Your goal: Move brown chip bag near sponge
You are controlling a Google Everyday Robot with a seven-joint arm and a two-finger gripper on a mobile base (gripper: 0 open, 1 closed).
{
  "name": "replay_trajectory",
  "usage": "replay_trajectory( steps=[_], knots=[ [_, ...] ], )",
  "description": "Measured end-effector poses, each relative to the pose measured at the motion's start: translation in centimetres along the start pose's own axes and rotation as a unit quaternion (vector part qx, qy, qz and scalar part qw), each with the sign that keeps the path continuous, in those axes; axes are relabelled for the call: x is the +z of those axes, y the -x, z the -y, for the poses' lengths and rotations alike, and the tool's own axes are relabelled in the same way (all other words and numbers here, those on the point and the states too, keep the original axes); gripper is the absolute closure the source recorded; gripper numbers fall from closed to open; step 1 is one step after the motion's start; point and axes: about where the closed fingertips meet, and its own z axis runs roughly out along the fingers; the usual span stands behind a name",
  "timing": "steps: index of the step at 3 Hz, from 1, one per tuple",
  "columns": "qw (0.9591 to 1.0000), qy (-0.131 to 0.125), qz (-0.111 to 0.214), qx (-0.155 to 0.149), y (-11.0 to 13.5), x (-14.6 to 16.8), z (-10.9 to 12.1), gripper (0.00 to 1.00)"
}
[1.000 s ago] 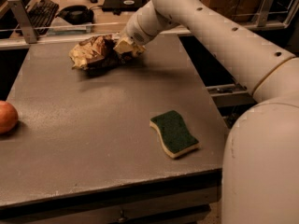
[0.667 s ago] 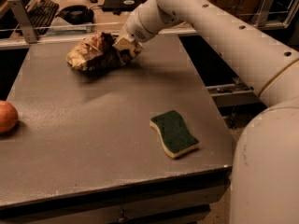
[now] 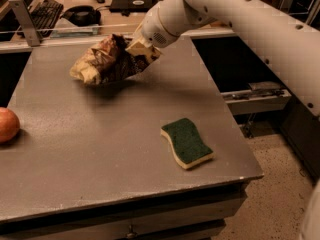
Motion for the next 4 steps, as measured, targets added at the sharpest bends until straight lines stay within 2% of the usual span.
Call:
replay_trajectory(
  steps=[1, 3, 4],
  knots=[
    [0.9999, 0.012, -0.005, -0.001, -0.6, -2.9, -3.6, 1.0],
    [0.998, 0.016, -0.054, 0.029, -6.1, -7.0, -8.3, 1.0],
    [0.9947, 0.009, -0.087, 0.054, -9.6, -9.3, -9.6, 0.75]
  ],
)
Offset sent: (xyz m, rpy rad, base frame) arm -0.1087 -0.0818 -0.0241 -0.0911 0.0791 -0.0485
